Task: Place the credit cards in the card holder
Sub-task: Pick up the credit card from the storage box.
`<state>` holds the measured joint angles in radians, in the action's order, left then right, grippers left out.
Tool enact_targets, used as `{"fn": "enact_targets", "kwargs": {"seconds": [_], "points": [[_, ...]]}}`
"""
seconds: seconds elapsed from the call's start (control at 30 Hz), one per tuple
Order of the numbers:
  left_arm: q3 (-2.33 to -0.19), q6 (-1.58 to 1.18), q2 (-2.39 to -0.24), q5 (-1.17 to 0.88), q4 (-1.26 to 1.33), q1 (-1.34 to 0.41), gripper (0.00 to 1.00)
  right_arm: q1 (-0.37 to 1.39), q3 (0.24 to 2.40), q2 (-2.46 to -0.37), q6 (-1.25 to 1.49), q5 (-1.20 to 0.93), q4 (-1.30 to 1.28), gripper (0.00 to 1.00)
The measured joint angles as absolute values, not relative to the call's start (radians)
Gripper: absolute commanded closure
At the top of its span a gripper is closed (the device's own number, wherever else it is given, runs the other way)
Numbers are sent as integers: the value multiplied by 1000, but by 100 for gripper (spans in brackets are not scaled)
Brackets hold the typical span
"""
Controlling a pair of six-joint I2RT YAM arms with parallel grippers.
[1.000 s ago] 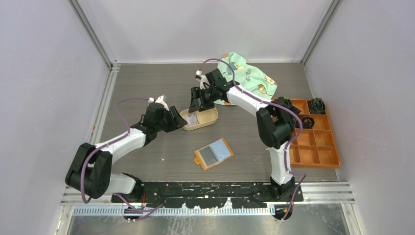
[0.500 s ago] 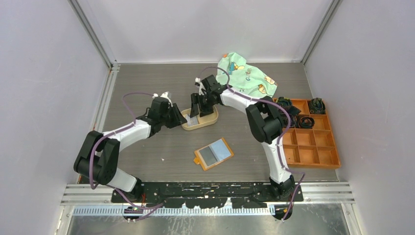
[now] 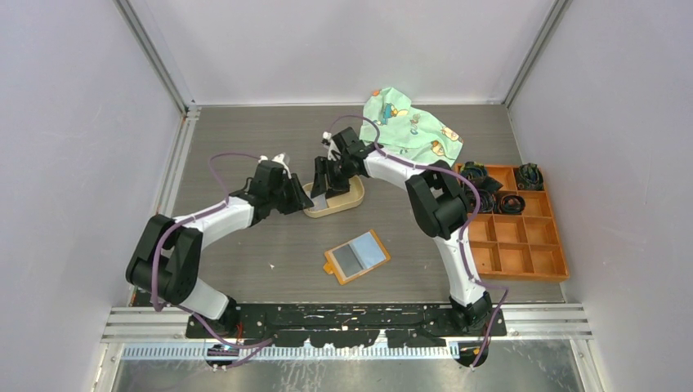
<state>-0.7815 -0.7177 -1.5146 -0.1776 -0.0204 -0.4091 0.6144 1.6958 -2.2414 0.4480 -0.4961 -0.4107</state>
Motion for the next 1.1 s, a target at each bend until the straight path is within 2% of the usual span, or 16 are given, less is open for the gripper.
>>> {"fn": "enact_targets", "kwargs": {"seconds": [0.2, 0.3, 1.0, 1.1], "points": [[-784, -653, -1433, -166, -93, -409, 64, 607, 1690, -2246, 474, -516, -392, 41], [-786, -614, -1388, -138, -126, -409, 64, 604, 1688, -2248, 483, -527, -384, 41], [-847, -564, -1530, -147, -196, -399, 69, 556, 1574, -2252, 726, -748, -112, 46], [-847, -564, -1530, -150, -196, -399, 70, 554, 1566, -2252, 762, -775, -67, 51]]}}
